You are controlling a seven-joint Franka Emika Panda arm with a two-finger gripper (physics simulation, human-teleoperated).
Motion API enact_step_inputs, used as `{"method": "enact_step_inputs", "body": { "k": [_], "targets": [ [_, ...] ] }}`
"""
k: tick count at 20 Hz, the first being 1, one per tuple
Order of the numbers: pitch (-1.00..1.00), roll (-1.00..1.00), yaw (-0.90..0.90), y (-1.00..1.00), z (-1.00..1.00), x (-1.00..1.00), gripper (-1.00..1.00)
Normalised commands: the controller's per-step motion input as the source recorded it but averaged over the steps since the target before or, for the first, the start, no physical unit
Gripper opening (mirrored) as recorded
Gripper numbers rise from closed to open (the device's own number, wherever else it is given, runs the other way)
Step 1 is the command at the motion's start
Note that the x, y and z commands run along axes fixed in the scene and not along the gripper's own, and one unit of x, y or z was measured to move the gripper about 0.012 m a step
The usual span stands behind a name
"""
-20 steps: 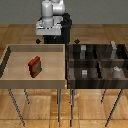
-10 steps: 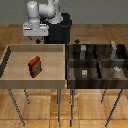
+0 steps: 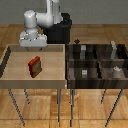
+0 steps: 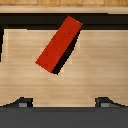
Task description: Place the box of cereal into the appropriate compartment.
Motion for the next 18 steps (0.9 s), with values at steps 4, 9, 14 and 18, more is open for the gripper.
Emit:
{"method": "enact_step_inputs", "body": {
  "k": [4,9,14,18],
  "targets": [
    [0.00,0.00,0.00,0.00,0.00,0.50,1.00],
    [0.00,0.00,0.00,0.00,0.00,0.60,1.00],
    [0.00,0.00,0.00,0.00,0.00,0.00,1.00],
    [0.00,0.00,0.00,0.00,-0.25,0.00,1.00]
  ]
}}
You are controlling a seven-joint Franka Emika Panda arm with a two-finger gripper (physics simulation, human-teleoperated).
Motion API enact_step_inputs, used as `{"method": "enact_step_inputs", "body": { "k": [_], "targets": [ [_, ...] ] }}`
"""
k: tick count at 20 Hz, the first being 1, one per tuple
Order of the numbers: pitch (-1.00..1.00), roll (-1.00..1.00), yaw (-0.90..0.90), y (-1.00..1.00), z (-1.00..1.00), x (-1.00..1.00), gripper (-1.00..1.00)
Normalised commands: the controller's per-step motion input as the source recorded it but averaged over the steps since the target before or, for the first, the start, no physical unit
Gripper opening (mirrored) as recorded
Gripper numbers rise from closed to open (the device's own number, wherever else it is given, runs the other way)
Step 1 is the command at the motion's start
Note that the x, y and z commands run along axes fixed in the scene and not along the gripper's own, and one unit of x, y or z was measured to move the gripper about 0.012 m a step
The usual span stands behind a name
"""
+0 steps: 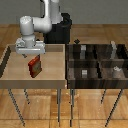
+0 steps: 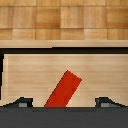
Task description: Place the box of cereal into the appropriate compartment.
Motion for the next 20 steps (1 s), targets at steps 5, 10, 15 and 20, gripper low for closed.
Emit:
{"method": "enact_step_inputs", "body": {
  "k": [5,10,15,20],
  "targets": [
    [0.00,0.00,0.00,0.00,-0.60,0.00,1.00],
    [0.00,0.00,0.00,0.00,-0.80,0.00,-1.00],
    [0.00,0.00,0.00,0.00,0.00,0.00,-1.00],
    [0.00,0.00,0.00,0.00,0.60,0.00,-1.00]
  ]
}}
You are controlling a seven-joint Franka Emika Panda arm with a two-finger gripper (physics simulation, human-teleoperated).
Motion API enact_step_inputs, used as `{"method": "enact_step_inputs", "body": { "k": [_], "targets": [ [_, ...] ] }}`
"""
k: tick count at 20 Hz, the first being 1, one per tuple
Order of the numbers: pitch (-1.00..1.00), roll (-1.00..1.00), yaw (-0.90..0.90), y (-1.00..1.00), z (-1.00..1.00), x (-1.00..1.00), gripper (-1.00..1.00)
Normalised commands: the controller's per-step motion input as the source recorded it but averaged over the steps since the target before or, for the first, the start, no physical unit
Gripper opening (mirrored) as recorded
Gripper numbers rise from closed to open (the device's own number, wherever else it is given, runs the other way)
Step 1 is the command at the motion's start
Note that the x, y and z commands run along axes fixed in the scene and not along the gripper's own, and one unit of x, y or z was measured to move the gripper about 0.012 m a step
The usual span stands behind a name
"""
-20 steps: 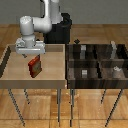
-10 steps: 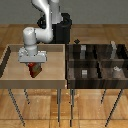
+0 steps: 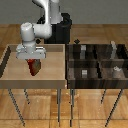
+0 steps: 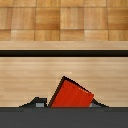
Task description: Place the box of cereal into the appropriate compartment.
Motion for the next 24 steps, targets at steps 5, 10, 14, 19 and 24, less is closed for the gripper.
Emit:
{"method": "enact_step_inputs", "body": {
  "k": [5,10,14,19,24],
  "targets": [
    [0.00,0.00,0.00,0.00,1.00,0.00,-1.00],
    [0.00,0.00,0.00,0.00,0.40,-0.24,-1.00],
    [0.00,0.00,0.00,0.00,0.00,-1.00,-1.00],
    [0.00,0.00,0.00,0.00,0.00,-1.00,-1.00],
    [0.00,0.00,0.00,0.00,0.00,-1.00,-1.00]
  ]
}}
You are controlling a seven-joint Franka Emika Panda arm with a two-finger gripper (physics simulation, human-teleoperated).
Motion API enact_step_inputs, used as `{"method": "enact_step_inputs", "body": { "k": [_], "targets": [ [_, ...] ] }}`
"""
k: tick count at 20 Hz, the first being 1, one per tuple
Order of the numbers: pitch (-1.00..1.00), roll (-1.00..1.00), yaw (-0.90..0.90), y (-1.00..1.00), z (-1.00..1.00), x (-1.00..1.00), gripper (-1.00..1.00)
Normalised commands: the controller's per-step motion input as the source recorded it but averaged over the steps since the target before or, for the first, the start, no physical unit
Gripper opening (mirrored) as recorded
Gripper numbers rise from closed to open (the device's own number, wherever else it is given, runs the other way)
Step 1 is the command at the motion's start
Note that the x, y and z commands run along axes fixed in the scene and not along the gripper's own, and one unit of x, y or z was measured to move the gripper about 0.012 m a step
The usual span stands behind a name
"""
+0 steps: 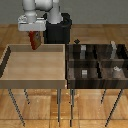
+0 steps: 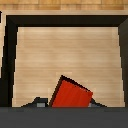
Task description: Place the box of cereal into the appropriate compartment.
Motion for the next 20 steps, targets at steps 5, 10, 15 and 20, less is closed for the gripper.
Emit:
{"method": "enact_step_inputs", "body": {
  "k": [5,10,15,20],
  "targets": [
    [0.00,0.00,0.00,0.80,0.00,0.00,-1.00],
    [0.00,0.00,0.00,1.00,0.00,0.00,-1.00],
    [0.00,0.00,0.00,1.00,0.00,0.00,-1.00],
    [0.00,0.00,0.00,1.00,0.00,0.00,-1.00]
  ]
}}
